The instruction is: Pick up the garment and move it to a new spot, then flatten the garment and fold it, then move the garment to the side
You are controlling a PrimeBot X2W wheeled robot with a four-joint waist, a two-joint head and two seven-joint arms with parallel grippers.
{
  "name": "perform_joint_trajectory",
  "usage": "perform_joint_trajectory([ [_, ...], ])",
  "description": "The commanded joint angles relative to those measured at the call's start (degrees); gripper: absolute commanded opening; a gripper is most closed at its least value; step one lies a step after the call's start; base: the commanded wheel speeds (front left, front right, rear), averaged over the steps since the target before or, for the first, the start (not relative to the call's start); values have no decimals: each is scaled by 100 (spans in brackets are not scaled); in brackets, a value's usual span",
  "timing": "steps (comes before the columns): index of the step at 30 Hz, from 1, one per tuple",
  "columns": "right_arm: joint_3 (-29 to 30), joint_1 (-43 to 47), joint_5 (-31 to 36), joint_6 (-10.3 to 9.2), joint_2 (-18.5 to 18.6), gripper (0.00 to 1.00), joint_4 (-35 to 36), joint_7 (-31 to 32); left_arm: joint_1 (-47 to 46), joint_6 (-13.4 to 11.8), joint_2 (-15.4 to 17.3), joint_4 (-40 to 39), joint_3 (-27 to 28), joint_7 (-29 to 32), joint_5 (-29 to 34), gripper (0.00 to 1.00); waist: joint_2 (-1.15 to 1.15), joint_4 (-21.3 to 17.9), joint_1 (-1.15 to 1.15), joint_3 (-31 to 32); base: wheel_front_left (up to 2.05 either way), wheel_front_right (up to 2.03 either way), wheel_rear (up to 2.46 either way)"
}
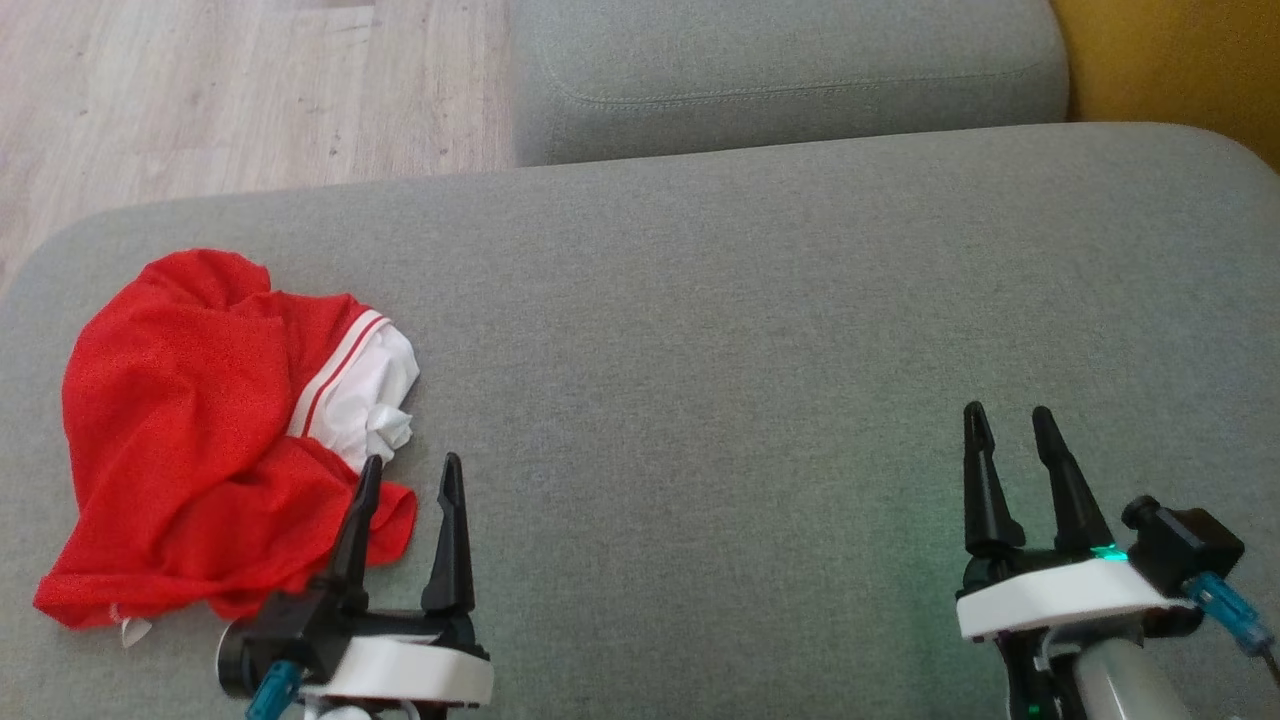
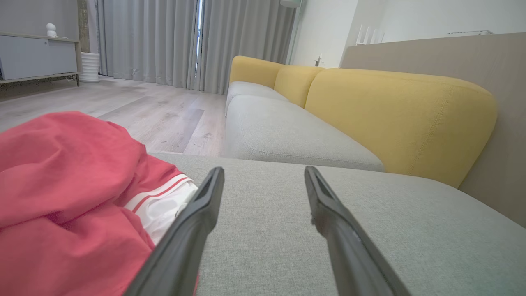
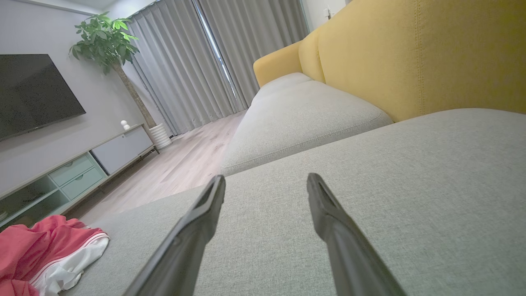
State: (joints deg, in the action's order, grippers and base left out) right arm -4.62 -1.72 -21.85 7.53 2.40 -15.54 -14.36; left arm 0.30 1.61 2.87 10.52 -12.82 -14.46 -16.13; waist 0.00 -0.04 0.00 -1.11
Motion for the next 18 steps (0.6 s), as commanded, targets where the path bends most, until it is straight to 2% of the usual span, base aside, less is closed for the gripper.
perform_joint_trajectory([
  [1, -140, -174, -18, -4, 48, 100, 162, -63, -204, 22, 1, -162, 177, -54, 12, 100, 0, 3, 0, 0, 0, 0, 0],
  [11, -167, -161, 30, -4, 48, 100, 171, -63, -216, -12, 1, -187, 199, -54, 2, 100, 0, 57, 0, 32, 0, 0, 0],
  [18, -348, -83, 63, -4, 48, 100, 175, -63, -181, -60, 1, -211, 215, -54, 7, 100, 0, 326, 0, 137, 0, 0, 0],
])
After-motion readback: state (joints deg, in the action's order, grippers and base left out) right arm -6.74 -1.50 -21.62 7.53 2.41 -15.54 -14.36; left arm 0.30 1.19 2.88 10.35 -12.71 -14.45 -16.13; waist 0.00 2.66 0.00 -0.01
